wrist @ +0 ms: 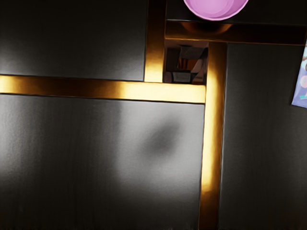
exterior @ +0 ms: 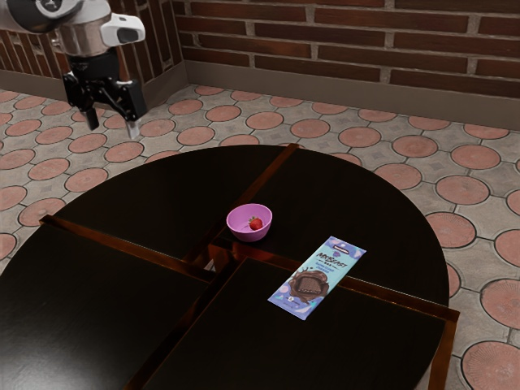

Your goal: Take strawberry from the bowl

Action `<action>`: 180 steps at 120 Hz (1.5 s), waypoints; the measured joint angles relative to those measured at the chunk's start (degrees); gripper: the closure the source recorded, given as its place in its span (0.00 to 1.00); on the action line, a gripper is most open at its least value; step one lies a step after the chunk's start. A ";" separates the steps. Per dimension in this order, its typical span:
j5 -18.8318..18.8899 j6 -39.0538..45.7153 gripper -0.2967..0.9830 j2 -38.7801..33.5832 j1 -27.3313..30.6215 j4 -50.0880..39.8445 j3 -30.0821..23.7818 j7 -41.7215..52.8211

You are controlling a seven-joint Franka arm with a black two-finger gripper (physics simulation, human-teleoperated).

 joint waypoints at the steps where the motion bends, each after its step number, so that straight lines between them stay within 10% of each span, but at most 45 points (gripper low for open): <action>1: 0.00 -0.01 0.23 0.01 0.00 -0.05 0.01 -0.01; 86: -0.03 11.20 0.23 23.91 -3.96 1.32 -2.98 2.11; 148: -9.31 27.88 0.23 40.63 -5.04 13.14 3.18 -29.83; 180: -10.29 32.87 0.42 46.84 -4.60 18.21 4.04 -39.76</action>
